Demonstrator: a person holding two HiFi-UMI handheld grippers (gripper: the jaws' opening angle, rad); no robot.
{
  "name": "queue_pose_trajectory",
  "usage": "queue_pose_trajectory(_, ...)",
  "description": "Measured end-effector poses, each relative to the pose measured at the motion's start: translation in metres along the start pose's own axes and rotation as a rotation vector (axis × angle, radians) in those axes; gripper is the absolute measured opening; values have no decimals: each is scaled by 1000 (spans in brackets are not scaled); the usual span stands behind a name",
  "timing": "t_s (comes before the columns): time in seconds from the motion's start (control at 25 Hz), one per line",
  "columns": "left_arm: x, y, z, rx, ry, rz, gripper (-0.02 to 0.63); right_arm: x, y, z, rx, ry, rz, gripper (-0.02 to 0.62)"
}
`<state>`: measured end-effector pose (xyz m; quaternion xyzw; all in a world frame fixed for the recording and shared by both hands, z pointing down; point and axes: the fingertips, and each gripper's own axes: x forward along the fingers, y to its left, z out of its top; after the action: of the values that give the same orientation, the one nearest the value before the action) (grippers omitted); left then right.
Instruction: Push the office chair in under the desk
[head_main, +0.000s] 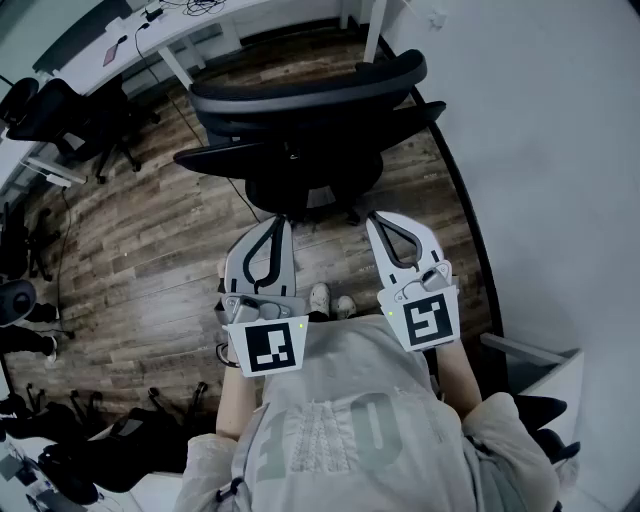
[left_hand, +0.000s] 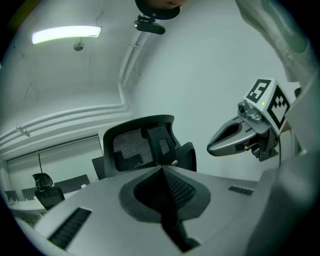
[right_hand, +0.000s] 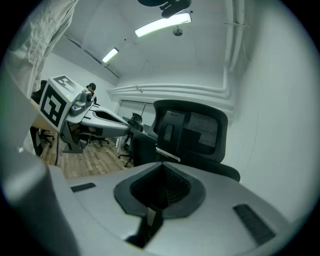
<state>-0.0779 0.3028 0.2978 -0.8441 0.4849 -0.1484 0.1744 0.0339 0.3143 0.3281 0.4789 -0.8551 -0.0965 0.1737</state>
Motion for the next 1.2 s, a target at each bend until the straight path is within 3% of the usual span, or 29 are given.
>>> queue_pose_trajectory(0.6, 21, 25, -24, -47, -16, -70, 17, 39, 8, 5, -16, 40, -14, 20)
queue_pose_trajectory(0.84, 43, 19, -29, -63, -14, -123, 17, 52, -2, 8, 68, -1, -16, 20)
queue_pose_trajectory(0.96, 64, 21, -22, -63, -25, -110, 17, 65, -24, 4, 30, 19, 6, 20)
queue_pose_trajectory(1.2, 88, 26, -33, -54, 58, -16, 17, 90, -52, -22, -13, 41, 140, 20)
